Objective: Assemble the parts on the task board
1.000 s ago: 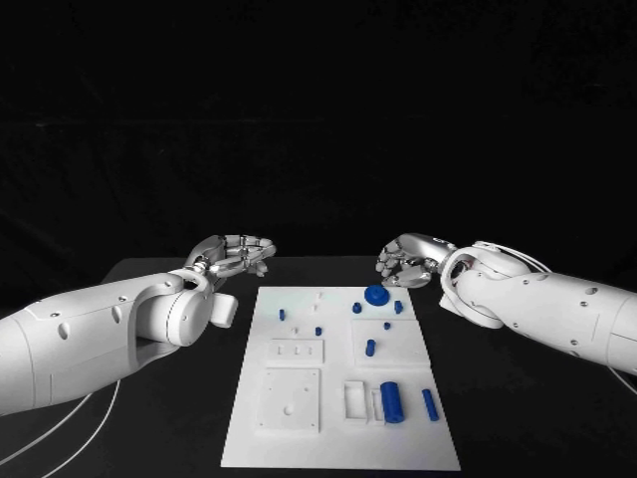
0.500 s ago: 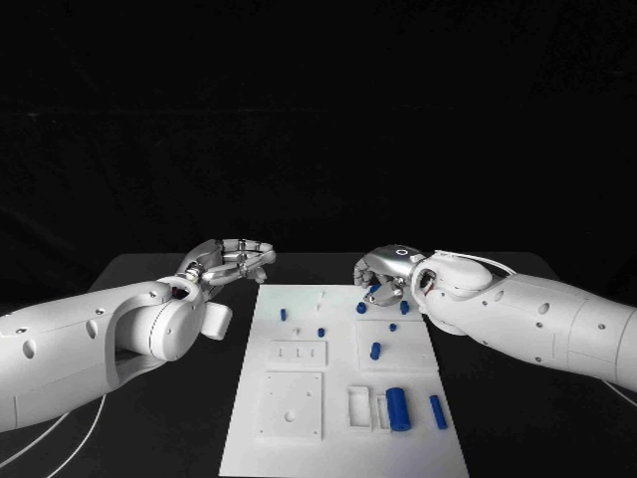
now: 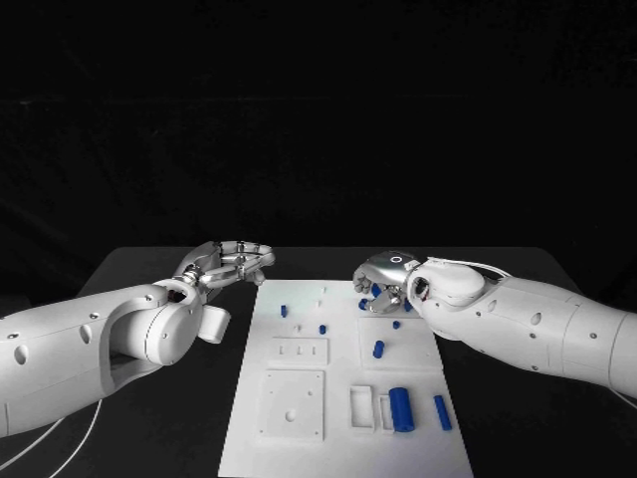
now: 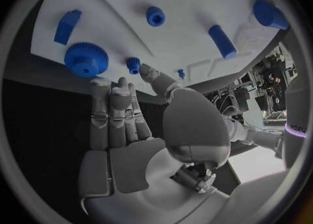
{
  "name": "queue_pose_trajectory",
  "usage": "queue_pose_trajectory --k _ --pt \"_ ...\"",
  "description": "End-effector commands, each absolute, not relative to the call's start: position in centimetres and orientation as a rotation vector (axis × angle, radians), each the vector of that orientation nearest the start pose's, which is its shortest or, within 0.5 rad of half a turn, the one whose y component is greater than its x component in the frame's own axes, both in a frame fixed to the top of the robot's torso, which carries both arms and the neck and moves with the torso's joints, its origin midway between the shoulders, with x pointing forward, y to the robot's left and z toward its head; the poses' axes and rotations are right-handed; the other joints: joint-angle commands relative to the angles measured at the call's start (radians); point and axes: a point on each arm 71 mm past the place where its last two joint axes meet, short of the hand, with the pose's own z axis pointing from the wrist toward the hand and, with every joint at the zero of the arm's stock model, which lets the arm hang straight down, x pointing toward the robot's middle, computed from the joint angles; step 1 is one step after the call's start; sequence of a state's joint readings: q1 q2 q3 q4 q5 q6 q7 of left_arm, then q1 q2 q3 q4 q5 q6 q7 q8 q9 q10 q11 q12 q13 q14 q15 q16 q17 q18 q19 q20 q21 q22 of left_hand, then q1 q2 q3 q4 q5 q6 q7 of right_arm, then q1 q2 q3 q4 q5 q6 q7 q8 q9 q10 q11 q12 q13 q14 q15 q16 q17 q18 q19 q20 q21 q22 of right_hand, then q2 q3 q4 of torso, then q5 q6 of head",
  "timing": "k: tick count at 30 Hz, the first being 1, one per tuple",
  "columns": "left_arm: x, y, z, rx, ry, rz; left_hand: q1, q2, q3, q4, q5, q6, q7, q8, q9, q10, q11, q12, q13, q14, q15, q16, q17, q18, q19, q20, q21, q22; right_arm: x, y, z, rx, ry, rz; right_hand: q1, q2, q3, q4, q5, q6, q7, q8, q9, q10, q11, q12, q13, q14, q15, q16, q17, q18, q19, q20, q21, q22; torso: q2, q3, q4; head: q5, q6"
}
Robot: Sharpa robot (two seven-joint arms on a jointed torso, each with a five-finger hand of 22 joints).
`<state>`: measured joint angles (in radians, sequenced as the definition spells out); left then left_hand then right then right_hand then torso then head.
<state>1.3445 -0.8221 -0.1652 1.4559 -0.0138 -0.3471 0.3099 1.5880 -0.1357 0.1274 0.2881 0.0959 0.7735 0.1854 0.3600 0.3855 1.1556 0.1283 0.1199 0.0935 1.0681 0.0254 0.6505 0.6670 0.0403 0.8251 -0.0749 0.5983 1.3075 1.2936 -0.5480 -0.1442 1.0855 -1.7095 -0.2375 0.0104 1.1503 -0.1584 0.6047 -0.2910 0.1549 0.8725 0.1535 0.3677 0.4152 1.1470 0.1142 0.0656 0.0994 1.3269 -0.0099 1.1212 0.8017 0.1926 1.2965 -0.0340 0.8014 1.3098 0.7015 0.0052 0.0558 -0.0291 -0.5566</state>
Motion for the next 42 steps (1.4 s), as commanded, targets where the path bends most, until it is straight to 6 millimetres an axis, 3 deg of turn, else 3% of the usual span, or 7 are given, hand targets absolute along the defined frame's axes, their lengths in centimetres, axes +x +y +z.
queue_pose_trajectory --k 1,16,24,33,42 --pt "51.16 22.13 -15.88 -1.046 1.484 -1.412 -0.012 -0.002 -0.003 0.001 -0.005 0.007 0.003 -0.004 -0.001 -0.007 0.002 -0.007 -0.001 -0.009 0.0 0.001 -0.001 0.013 -0.005 0.001 0.005 0.018 55.73 -16.63 -19.78 -0.583 1.646 0.371 -0.002 -0.012 -0.005 0.002 -0.004 -0.001 -0.002 -0.005 0.001 -0.007 -0.002 0.0 -0.001 -0.003 0.008 0.007 -0.002 0.069 0.02 -0.028 0.004 0.02 0.01 0.0002 0.0 0.0 0.0" --pt "51.26 22.24 -15.88 -1.049 1.487 -1.408 -0.019 -0.002 -0.002 0.002 -0.006 0.006 0.004 -0.006 -0.002 -0.01 0.003 -0.011 -0.003 -0.01 0.001 0.0 -0.002 0.013 -0.006 0.002 0.007 0.018 55.62 -16.65 -20.06 -0.599 1.657 0.358 -0.003 0.001 0.004 0.002 -0.023 0.02 -0.004 0.001 0.007 0.025 -0.011 0.012 0.005 -0.006 -0.001 0.017 -0.018 0.069 0.016 -0.026 0.011 0.02 0.025 0.0002 0.0004 0.002 -0.002" --pt "51.29 22.25 -15.9 -1.05 1.489 -1.407 -0.023 0.0 -0.001 0.002 -0.006 0.006 0.004 -0.007 -0.002 -0.01 0.004 -0.012 -0.003 -0.01 0.002 0.001 -0.002 0.013 -0.007 0.002 0.008 0.017 55.48 -16.41 -20.22 -0.612 1.661 0.357 -0.006 0.025 0.068 0.012 -0.1 0.066 -0.012 0.013 0.017 0.082 -0.031 0.029 0.028 -0.009 -0.02 0.029 -0.042 0.069 0.024 -0.022 0.035 0.022 0.031 0.0015 -0.0006 0.001 -0.002" --pt "51.33 22.22 -15.93 -1.052 1.491 -1.404 -0.024 0.0 0.001 0.001 -0.005 0.006 0.004 -0.008 -0.002 -0.011 0.004 -0.013 -0.003 -0.01 0.002 0.001 -0.002 0.014 -0.007 0.002 0.008 0.017 55.43 -16.15 -20.09 -0.615 1.639 0.343 -0.028 0.04 0.151 0.047 -0.106 0.108 -0.029 0.026 0.03 0.126 -0.048 0.04 0.055 -0.011 -0.037 0.04 -0.059 0.069 0.022 -0.022 0.062 0.021 0.034 0.0017 0.0011 0.0 0.0" --pt "51.37 22.23 -15.95 -1.053 1.492 -1.402 -0.022 0.0 0.002 0.0 -0.004 0.005 0.005 -0.009 -0.002 -0.012 0.004 -0.014 -0.003 -0.01 0.002 0.001 -0.003 0.014 -0.007 0.002 0.009 0.017 55.37 -15.93 -19.54 -0.582 1.572 0.322 -0.027 0.041 0.186 0.046 -0.106 0.125 -0.036 0.033 0.039 0.142 -0.056 0.042 0.069 -0.014 -0.045 0.048 -0.064 0.069 0.021 -0.026 0.077 0.021 0.036 0.0018 0.001 0.001 0.006"
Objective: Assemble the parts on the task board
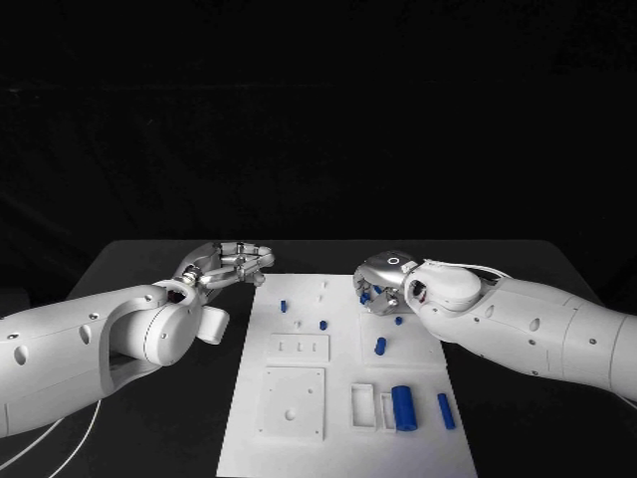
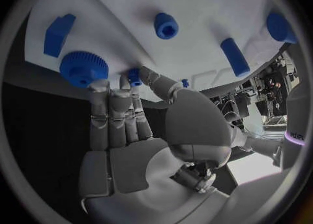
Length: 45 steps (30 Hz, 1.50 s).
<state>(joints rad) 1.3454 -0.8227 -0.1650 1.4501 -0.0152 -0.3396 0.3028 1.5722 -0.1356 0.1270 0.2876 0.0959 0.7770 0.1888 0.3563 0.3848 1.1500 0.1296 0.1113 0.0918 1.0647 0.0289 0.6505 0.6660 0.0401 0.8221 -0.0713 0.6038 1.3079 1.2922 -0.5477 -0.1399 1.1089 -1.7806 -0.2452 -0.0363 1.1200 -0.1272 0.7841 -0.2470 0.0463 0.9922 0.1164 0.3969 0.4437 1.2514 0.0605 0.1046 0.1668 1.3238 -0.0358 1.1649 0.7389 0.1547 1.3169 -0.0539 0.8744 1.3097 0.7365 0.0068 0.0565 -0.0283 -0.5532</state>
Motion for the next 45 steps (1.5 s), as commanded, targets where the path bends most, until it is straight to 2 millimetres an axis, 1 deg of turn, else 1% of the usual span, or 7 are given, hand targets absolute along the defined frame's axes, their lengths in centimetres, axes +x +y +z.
queue_pose_trajectory --k 1,11,20,25,30,38,45 --pt "51.4 22.2 -16.0 -1.053 1.492 -1.402 -0.006 0.0 0.003 0.0 -0.004 0.001 0.001 -0.006 -0.001 -0.006 0.003 -0.005 -0.002 -0.007 -0.002 0.001 -0.002 0.015 -0.004 -0.002 0.003 0.017 55.3 -15.9 -19.5 -0.577 1.562 0.32 0.003 0.009 0.008 0.002 0.003 0.006 0.001 0.004 0.011 0.038 -0.003 0.003 0.002 -0.011 -0.02 0.005 -0.002 0.107 0.0 -0.006 0.005 0.021 0.002 0.0002 0.0003 0.001 0.003" --pt "51.5 22.3 -16.0 -1.055 1.49 -1.395 -0.005 -0.001 0.004 0.0 -0.003 0.0 0.002 -0.007 -0.002 -0.007 0.003 -0.006 -0.002 -0.007 -0.002 0.001 -0.002 0.015 -0.004 -0.002 0.004 0.016 54.9 -14.9 -18.4 -0.545 1.452 0.326 0.003 0.001 0.019 0.0 0.003 0.012 -0.002 0.006 0.015 0.043 -0.005 0.001 0.008 -0.011 -0.021 0.01 -0.004 0.107 0.001 -0.007 0.014 0.021 0.004 0.0 0.0006 0.004 0.013" --pt "51.5 22.2 -16.0 -1.054 1.491 -1.396 -0.004 -0.001 0.005 -0.001 -0.003 0.0 0.002 -0.007 -0.002 -0.007 0.003 -0.007 -0.002 -0.007 -0.002 0.002 -0.002 0.015 -0.005 -0.002 0.004 0.016 54.5 -12.5 -17.8 -0.559 1.376 0.349 0.006 -0.009 0.03 0.001 0.003 0.017 -0.004 0.006 0.018 0.046 -0.005 -0.002 0.012 -0.011 -0.022 0.015 -0.007 0.107 0.002 -0.009 0.02 0.02 0.007 0.001 0.0007 0.005 0.024" --pt "51.5 22.0 -16.0 -1.053 1.492 -1.398 -0.004 -0.001 0.005 -0.001 -0.003 0.0 0.002 -0.008 -0.002 -0.007 0.003 -0.007 -0.002 -0.007 -0.002 0.002 -0.002 0.015 -0.005 -0.002 0.004 0.016 54.5 -11.5 -17.7 -0.566 1.359 0.355 0.007 -0.013 0.034 0.003 0.003 0.018 -0.004 0.006 0.018 0.047 -0.005 -0.003 0.013 -0.011 -0.022 0.016 -0.008 0.107 0.002 -0.01 0.022 0.02 0.008 0.0003 0.0026 0.005 0.026" --pt "51.5 21.9 -16.0 -1.052 1.494 -1.4 -0.003 -0.002 0.006 -0.001 -0.003 0.0 0.002 -0.008 -0.002 -0.007 0.003 -0.007 -0.002 -0.007 -0.002 0.002 -0.002 0.016 -0.005 -0.001 0.005 0.016 54.7 -10.7 -17.4 -0.584 1.314 0.335 0.007 -0.017 0.037 0.004 0.003 0.019 -0.005 0.005 0.019 0.047 -0.005 -0.004 0.014 -0.011 -0.022 0.017 -0.009 0.107 0.003 -0.01 0.024 0.02 0.009 0.0001 0.0013 0.008 0.029" --pt "51.6 21.6 -15.9 -1.048 1.497 -1.405 -0.003 -0.002 0.006 -0.001 -0.003 0.0 0.002 -0.008 -0.002 -0.006 0.003 -0.007 -0.002 -0.007 -0.002 0.002 -0.002 0.016 -0.005 -0.001 0.005 0.016 54.6 -9.5 -17.1 -0.608 1.249 0.319 0.017 -0.04 0.051 0.011 0.003 0.029 -0.008 0.006 0.021 0.053 -0.007 -0.008 0.018 -0.01 -0.023 0.025 -0.012 0.107 0.004 -0.013 0.033 0.019 0.01 -0.0001 0.0034 0.009 0.035" --pt "51.6 21.4 -15.6 -1.042 1.495 -1.41 -0.003 -0.002 0.006 0.0 -0.003 -0.001 0.002 -0.009 -0.002 -0.006 0.003 -0.008 -0.002 -0.007 -0.001 0.002 -0.002 0.016 -0.005 -0.001 0.005 0.016 54.7 -9.0 -17.1 -0.627 1.23 0.306 0.023 -0.05 0.058 0.015 0.003 0.032 -0.009 0.005 0.021 0.054 -0.006 -0.011 0.019 -0.011 -0.023 0.028 -0.014 0.107 0.004 -0.013 0.036 0.019 0.013 0.0001 0.0035 0.013 0.037"
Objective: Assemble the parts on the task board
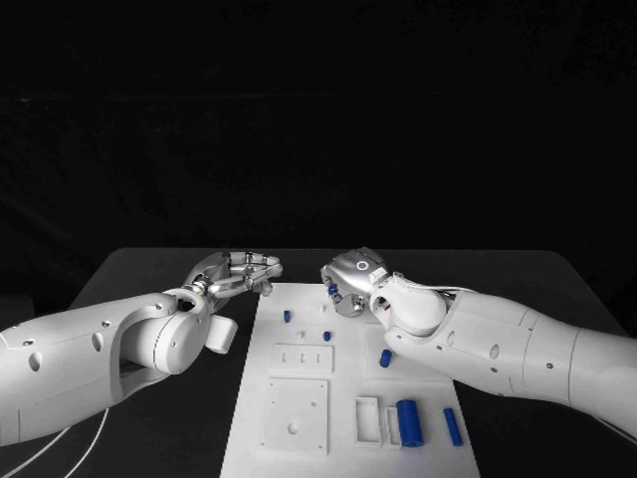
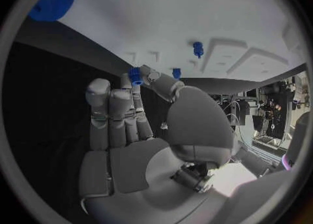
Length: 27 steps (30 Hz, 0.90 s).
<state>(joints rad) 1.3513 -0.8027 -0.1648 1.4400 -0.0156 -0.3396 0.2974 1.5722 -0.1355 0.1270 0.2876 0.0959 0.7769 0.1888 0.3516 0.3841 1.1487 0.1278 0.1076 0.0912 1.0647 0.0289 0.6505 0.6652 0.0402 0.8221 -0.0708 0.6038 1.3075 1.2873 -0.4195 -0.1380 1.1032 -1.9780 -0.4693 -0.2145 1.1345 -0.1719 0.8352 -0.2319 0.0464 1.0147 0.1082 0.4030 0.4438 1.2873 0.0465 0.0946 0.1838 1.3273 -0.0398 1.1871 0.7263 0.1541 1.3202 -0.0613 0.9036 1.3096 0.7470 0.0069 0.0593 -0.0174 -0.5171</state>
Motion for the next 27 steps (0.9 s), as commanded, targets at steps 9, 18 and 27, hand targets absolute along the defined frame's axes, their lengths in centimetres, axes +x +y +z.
queue_pose_trajectory --k 9,18,27 --pt "51.6 21.2 -15.2 -1.031 1.497 -1.417 -0.003 -0.003 0.006 -0.001 -0.002 -0.001 0.003 -0.004 -0.001 -0.005 0.005 -0.004 -0.002 -0.007 -0.001 0.002 -0.002 0.016 -0.006 -0.002 0.005 0.016 54.9 -8.8 -17.1 -0.641 1.228 0.296 0.012 -0.013 0.011 0.005 0.002 0.012 -0.002 -0.002 0.021 0.021 0.008 -0.003 0.003 -0.014 -0.019 0.008 -0.003 0.108 0.001 -0.006 0.01 0.019 0.009 -0.0055 0.0102 -0.002 0.003" --pt "51.6 20.9 -14.7 -1.016 1.496 -1.426 -0.003 -0.003 0.007 -0.001 -0.002 -0.001 0.003 -0.005 -0.001 -0.005 0.005 -0.005 -0.002 -0.007 -0.001 0.002 -0.002 0.016 -0.006 -0.001 0.006 0.016 55.0 -8.6 -17.2 -0.65 1.235 0.294 0.013 -0.016 0.012 0.007 0.002 0.013 -0.002 -0.003 0.02 0.021 0.008 -0.004 0.003 -0.014 -0.019 0.01 -0.004 0.108 0.0 -0.006 0.011 0.019 0.016 -0.0087 0.0163 -0.003 0.002" --pt "51.6 20.8 -14.3 -1.004 1.495 -1.43 -0.003 -0.004 0.007 -0.001 -0.002 -0.001 0.003 -0.005 -0.001 -0.006 0.005 -0.005 -0.002 -0.007 -0.001 0.002 -0.002 0.016 -0.006 -0.001 0.006 0.016 55.3 -8.8 -17.3 -0.652 1.244 0.284 0.014 -0.017 0.013 0.009 0.002 0.014 -0.002 -0.004 0.02 0.022 0.008 -0.005 0.004 -0.014 -0.019 0.01 -0.005 0.108 0.0 -0.005 0.012 0.019 0.023 -0.0103 0.0204 -0.002 0.001"
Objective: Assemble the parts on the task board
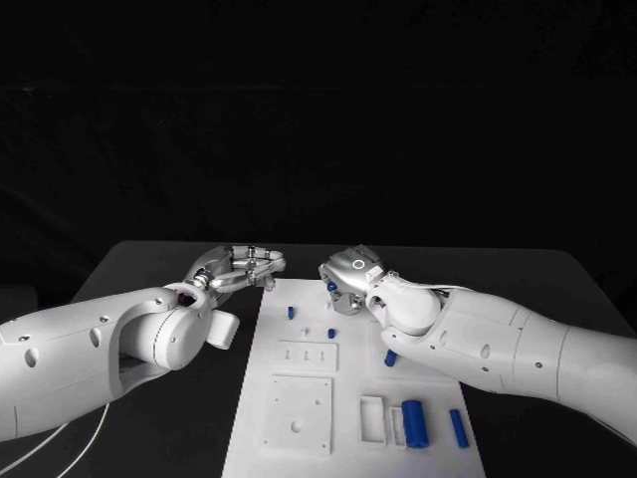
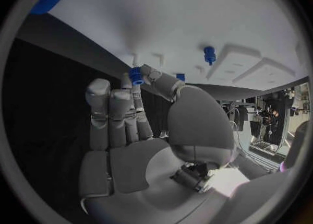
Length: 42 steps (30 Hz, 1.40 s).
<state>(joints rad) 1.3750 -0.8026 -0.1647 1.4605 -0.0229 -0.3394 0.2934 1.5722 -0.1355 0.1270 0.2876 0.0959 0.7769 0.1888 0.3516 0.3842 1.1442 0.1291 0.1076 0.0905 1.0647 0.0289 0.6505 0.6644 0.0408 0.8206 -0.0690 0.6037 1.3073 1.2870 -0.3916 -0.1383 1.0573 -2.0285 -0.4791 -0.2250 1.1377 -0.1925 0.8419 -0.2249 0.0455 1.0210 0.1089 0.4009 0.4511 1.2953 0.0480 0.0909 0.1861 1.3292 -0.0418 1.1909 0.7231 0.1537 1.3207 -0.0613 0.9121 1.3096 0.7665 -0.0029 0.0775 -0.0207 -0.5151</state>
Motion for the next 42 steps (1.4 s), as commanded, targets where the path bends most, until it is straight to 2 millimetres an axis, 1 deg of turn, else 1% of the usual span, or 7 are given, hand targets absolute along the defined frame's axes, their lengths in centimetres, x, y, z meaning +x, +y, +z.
queue_pose_trajectory --k 1,5,13,20,30,37,42 --pt "51.55 20.82 -14.28 -1.004 1.495 -1.431 -0.003 -0.004 0.007 -0.001 -0.002 -0.001 0.003 -0.005 -0.001 -0.001 0.004 -0.005 -0.001 -0.007 -0.001 0.002 -0.001 0.015 -0.005 -0.003 0.006 0.016 55.34 -8.79 -17.35 -0.652 1.247 0.282 0.01 0.003 0.006 0.002 0.003 0.007 -0.003 -0.002 0.013 0.014 0.006 -0.002 0.001 -0.016 -0.017 0.006 -0.002 0.108 0.0 -0.005 0.004 0.019 0.005 -0.0008 0.0028 0.001 -0.001" --pt "51.55 20.81 -14.22 -1.003 1.494 -1.432 -0.003 -0.005 0.007 -0.001 -0.002 -0.001 0.003 -0.005 -0.001 -0.001 0.004 -0.006 -0.001 -0.008 -0.001 0.002 -0.001 0.015 -0.005 -0.003 0.006 0.016 55.48 -9.02 -17.43 -0.649 1.259 0.277 0.01 0.003 0.006 0.002 0.003 0.007 -0.003 -0.002 0.013 0.014 0.006 -0.002 0.001 -0.016 -0.017 0.007 -0.002 0.108 0.0 -0.005 0.004 0.019 0.006 -0.0012 0.0028 0.001 -0.003" --pt "51.57 20.88 -14.08 -1.0 1.49 -1.43 -0.003 -0.005 0.007 0.0 -0.002 -0.001 0.003 -0.005 -0.001 -0.002 0.004 -0.006 -0.002 -0.008 -0.001 0.002 -0.001 0.015 -0.005 -0.003 0.007 0.016 55.63 -9.21 -17.55 -0.648 1.273 0.276 0.01 0.002 0.007 0.003 0.003 0.007 -0.003 -0.002 0.013 0.014 0.006 -0.002 0.002 -0.016 -0.017 0.007 -0.002 0.108 -0.001 -0.005 0.004 0.018 0.007 -0.001 -0.0009 0.005 -0.005" --pt "51.56 20.91 -14.04 -1.0 1.485 -1.428 -0.003 -0.006 0.007 0.0 -0.002 -0.001 0.003 -0.006 -0.001 -0.002 0.004 -0.006 -0.002 -0.007 -0.001 0.003 -0.001 0.015 -0.005 -0.003 0.007 0.016 55.65 -8.99 -17.69 -0.65 1.29 0.289 0.01 0.002 0.007 0.004 0.003 0.007 -0.003 -0.003 0.013 0.014 0.007 -0.003 0.002 -0.016 -0.017 0.007 -0.002 0.108 -0.001 -0.005 0.005 0.018 0.007 -0.0011 0.0024 0.005 -0.006" --pt "51.57 20.95 -13.97 -1.0 1.483 -1.427 -0.003 -0.007 0.008 0.0 -0.002 -0.001 0.003 -0.006 -0.001 -0.002 0.004 -0.007 -0.002 -0.007 -0.001 0.003 -0.001 0.016 -0.005 -0.003 0.007 0.016 55.82 -9.22 -17.78 -0.639 1.307 0.288 0.009 0.001 0.006 0.006 0.003 0.007 -0.002 -0.003 0.012 0.014 0.007 -0.004 0.002 -0.017 -0.016 0.008 -0.003 0.108 -0.002 -0.005 0.005 0.018 0.009 -0.0024 0.0009 0.007 -0.006" --pt "51.6 20.97 -13.84 -0.998 1.481 -1.427 -0.003 -0.007 0.008 0.0 -0.002 -0.001 0.003 -0.006 -0.001 -0.002 0.004 -0.007 -0.002 -0.007 -0.001 0.003 -0.001 0.016 -0.005 -0.003 0.007 0.016 55.85 -9.35 -17.86 -0.637 1.321 0.291 0.009 0.0 0.006 0.006 0.003 0.007 -0.002 -0.004 0.012 0.014 0.007 -0.004 0.002 -0.017 -0.016 0.008 -0.003 0.108 -0.002 -0.004 0.005 0.018 0.01 -0.0016 -0.0007 0.009 -0.007" --pt "51.61 20.96 -13.82 -0.997 1.481 -1.427 -0.003 -0.007 0.008 0.0 -0.002 -0.001 0.003 -0.006 -0.001 -0.002 0.005 -0.007 -0.002 -0.007 -0.001 0.003 -0.001 0.016 -0.005 -0.003 0.008 0.016 55.89 -9.31 -17.88 -0.635 1.325 0.293 0.009 -0.002 0.005 0.006 0.003 0.006 -0.002 -0.005 0.012 0.013 0.007 -0.005 0.002 -0.017 -0.016 0.008 -0.004 0.108 -0.003 -0.004 0.006 0.018 0.01 -0.001 0.0003 0.008 -0.006"
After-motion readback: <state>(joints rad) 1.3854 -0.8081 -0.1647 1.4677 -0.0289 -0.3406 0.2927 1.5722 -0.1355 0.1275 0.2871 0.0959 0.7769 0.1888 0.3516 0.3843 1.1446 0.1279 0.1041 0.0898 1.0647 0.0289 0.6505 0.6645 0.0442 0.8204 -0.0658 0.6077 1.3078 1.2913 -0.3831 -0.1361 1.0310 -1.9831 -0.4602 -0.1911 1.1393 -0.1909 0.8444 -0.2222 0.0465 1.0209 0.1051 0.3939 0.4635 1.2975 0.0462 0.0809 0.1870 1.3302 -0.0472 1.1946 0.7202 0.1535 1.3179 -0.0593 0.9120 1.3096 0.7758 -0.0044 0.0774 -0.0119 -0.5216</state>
